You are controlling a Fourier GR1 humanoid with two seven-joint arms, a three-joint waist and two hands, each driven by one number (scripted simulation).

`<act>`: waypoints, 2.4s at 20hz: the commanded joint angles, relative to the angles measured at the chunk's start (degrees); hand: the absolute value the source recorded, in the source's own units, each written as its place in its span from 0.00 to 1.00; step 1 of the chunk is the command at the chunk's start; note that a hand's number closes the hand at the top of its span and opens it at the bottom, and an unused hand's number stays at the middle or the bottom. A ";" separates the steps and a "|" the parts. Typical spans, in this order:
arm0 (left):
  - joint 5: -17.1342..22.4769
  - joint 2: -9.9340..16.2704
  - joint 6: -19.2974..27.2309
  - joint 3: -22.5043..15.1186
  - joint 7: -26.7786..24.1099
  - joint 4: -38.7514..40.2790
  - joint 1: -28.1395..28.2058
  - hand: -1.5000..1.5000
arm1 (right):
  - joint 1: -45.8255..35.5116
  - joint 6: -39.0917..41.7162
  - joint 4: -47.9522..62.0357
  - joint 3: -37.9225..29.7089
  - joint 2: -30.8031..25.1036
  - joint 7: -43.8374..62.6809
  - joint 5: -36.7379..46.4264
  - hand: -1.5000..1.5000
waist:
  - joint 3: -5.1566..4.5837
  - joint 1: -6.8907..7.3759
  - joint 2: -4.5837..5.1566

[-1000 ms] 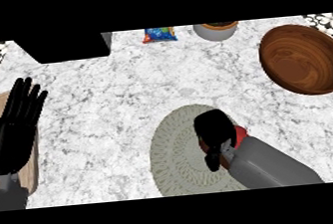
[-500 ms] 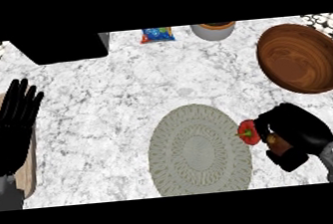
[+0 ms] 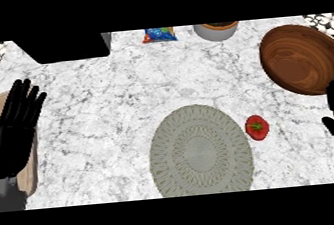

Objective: Pick the sweet potato from the placemat and place it in the bowl

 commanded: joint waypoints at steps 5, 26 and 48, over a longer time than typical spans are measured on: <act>0.74 -0.33 -2.72 0.23 0.64 1.13 -2.97 0.50 | -4.01 1.88 7.28 -12.09 1.59 2.65 -4.83 1.00 | 0.01 2.75 0.67; -3.00 -3.33 -1.57 -1.42 3.30 0.48 -5.39 0.50 | -39.16 -1.26 67.99 -14.98 16.62 -21.37 7.13 1.00 | 0.12 5.17 1.33; -3.13 -4.77 -2.00 -2.08 2.80 0.50 -6.87 0.50 | -49.16 11.48 90.49 -31.45 19.44 -32.86 -6.80 0.00 | 0.49 6.44 2.21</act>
